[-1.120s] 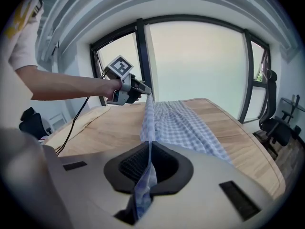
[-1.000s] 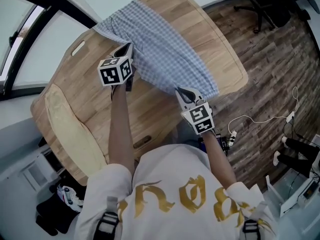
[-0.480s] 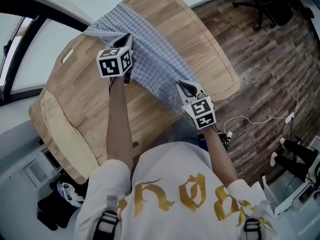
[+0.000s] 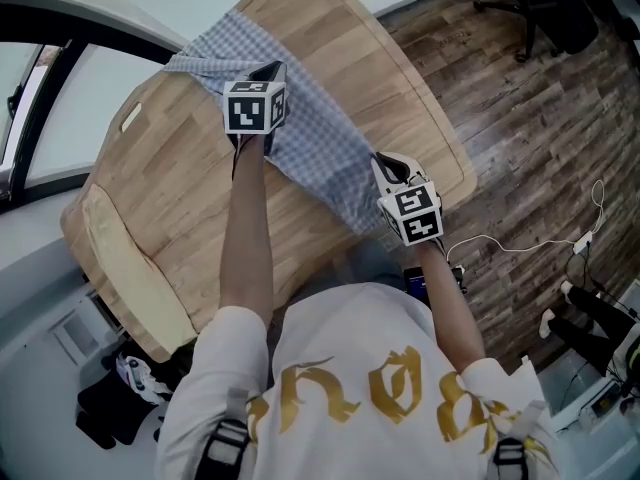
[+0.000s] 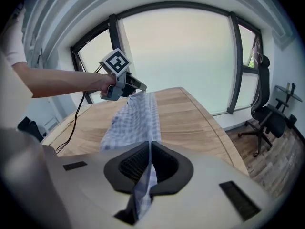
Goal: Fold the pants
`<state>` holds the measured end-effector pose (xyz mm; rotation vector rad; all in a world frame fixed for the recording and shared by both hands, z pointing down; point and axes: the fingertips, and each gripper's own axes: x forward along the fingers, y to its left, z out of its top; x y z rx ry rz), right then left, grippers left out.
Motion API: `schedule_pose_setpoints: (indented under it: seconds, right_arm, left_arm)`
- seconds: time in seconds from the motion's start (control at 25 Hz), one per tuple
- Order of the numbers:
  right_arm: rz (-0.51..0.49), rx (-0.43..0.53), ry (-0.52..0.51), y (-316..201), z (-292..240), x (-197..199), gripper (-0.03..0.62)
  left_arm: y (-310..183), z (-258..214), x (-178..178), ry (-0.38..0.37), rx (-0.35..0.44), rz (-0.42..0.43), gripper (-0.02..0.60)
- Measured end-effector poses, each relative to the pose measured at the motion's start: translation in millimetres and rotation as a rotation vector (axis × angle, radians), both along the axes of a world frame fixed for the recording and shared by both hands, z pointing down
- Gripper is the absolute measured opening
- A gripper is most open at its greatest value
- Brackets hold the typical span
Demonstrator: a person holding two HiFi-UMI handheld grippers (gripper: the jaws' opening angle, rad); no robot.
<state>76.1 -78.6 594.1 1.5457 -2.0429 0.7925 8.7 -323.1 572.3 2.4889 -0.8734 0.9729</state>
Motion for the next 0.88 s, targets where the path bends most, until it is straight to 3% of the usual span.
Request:
schedule_pose_setpoints:
  seconds: [0.24, 0.4, 0.44, 0.52, 0.56, 0.88]
  right_arm:
    - [-0.011, -0.109, 0.041, -1, 46, 17, 0.040]
    - [-0.018, -0.190, 0.059, 15, 64, 26, 0.149]
    - [-0.010, -0.192, 0.049, 19, 64, 29, 0.157]
    - [0.006, -0.174, 0.039, 24, 59, 36, 0.164]
    - [0.007, -0.161, 0.040, 26, 56, 38, 0.164]
    - [-0.047, -0.084, 0.070, 24, 31, 21, 0.164]
  left_arm:
    - [0, 42, 24, -0.103, -0.053, 0.046, 0.043]
    - [4, 60, 31, -0.125, -0.063, 0.051, 0.048]
    - [4, 61, 31, -0.122, -0.061, 0.045, 0.059]
    - [5, 62, 29, -0.115, -0.069, 0.035, 0.157]
    - [6, 62, 29, -0.113, -0.077, 0.034, 0.167]
    - [10, 49, 21, -0.109, -0.074, 0.041, 0.169]
